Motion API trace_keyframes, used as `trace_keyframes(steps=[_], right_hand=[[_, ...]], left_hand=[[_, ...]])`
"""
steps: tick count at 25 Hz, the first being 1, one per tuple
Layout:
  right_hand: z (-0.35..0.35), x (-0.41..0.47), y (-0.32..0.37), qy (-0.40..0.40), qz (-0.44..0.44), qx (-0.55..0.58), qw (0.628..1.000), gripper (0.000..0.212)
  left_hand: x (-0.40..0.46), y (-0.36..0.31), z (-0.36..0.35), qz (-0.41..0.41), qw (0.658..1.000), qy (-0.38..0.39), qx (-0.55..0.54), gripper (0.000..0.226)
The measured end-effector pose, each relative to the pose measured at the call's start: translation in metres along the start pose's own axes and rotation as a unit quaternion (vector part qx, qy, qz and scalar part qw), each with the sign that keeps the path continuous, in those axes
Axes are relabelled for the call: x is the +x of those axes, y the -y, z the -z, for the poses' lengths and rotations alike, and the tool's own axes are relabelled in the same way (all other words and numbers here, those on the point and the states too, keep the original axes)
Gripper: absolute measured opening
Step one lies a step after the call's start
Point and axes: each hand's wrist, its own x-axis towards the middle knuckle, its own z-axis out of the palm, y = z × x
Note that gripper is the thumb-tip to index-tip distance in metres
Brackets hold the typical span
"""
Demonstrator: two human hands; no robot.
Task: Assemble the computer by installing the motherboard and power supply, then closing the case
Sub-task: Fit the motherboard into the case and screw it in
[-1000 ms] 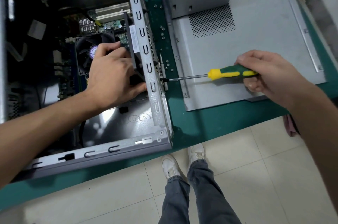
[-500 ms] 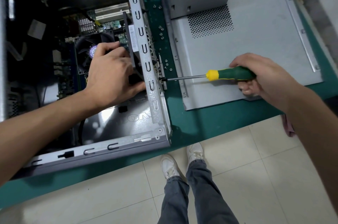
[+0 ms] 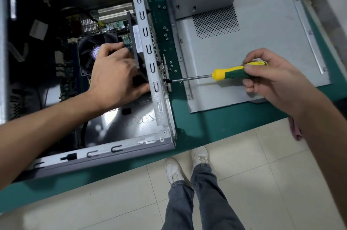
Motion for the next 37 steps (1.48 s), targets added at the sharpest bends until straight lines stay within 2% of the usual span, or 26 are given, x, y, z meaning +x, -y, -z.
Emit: trace_keyframes(steps=[3,4,6,7,9,11,12,15,17,20,21,22,24,25,27,31,35,37], right_hand=[[-0.008,0.004,-0.003,-0.06,-0.008,-0.138,0.989,0.026],[-0.008,0.004,-0.004,-0.061,-0.013,-0.126,0.99,0.024],[-0.003,0.004,-0.002,-0.02,-0.024,-0.008,0.999,0.001],[-0.001,0.003,-0.001,-0.008,-0.014,0.031,0.999,0.007],[-0.002,0.003,0.0,-0.032,0.004,-0.033,0.999,0.008],[-0.006,0.005,0.0,-0.069,-0.001,-0.139,0.988,0.029],[-0.008,0.005,0.0,-0.07,-0.012,-0.156,0.985,0.031],[-0.003,0.004,0.004,-0.022,-0.022,-0.043,0.999,0.006],[-0.003,0.002,0.004,-0.009,0.006,-0.016,1.0,0.007],[-0.01,0.005,0.001,-0.07,0.0,-0.144,0.987,0.037],[-0.01,0.005,0.0,-0.08,-0.013,-0.161,0.984,0.039],[-0.009,0.004,-0.001,-0.073,-0.026,-0.15,0.986,0.036],[-0.002,0.001,-0.002,-0.019,-0.034,-0.049,0.998,0.014],[0.001,0.0,-0.002,0.01,-0.025,-0.008,1.0,0.011],[0.001,-0.003,-0.002,0.021,-0.013,-0.02,1.0,0.016],[-0.01,0.002,-0.003,-0.067,-0.031,-0.133,0.988,0.037],[0.003,-0.001,0.004,0.034,-0.044,0.001,0.998,0.008],[0.0,0.0,0.005,0.022,-0.041,-0.032,0.998,0.006]], left_hand=[[0.0,0.0,0.0,-0.002,1.0,0.001,0.0,0.063],[0.0,0.001,0.0,0.0,1.0,0.005,0.001,0.064],[0.0,0.002,0.0,0.004,1.0,0.007,0.0,0.063],[0.0,0.001,0.0,0.005,1.0,0.003,-0.001,0.062],[0.001,-0.001,0.001,0.006,1.0,-0.004,-0.003,0.052],[0.001,-0.002,0.001,0.004,1.0,-0.008,-0.01,0.048],[0.001,-0.002,0.001,0.004,1.0,-0.009,-0.012,0.05],[0.0,0.0,0.0,0.015,1.0,-0.007,-0.002,0.056],[0.0,0.0,-0.001,0.024,1.0,-0.006,0.001,0.057],[0.0,0.0,-0.001,0.018,1.0,-0.005,-0.013,0.047],[0.0,0.0,-0.001,0.015,1.0,-0.005,-0.014,0.044],[-0.001,0.0,-0.001,0.015,1.0,-0.005,-0.013,0.042],[-0.002,0.0,-0.001,0.017,1.0,-0.004,-0.01,0.041],[-0.002,0.0,-0.001,0.018,1.0,-0.005,-0.009,0.043],[-0.002,0.0,-0.002,0.021,1.0,-0.002,-0.007,0.046],[-0.002,0.001,-0.001,0.029,1.0,0.009,0.001,0.06],[0.0,-0.001,0.0,0.022,1.0,0.008,-0.003,0.057],[0.0,-0.001,0.001,0.019,1.0,0.005,0.0,0.057]])
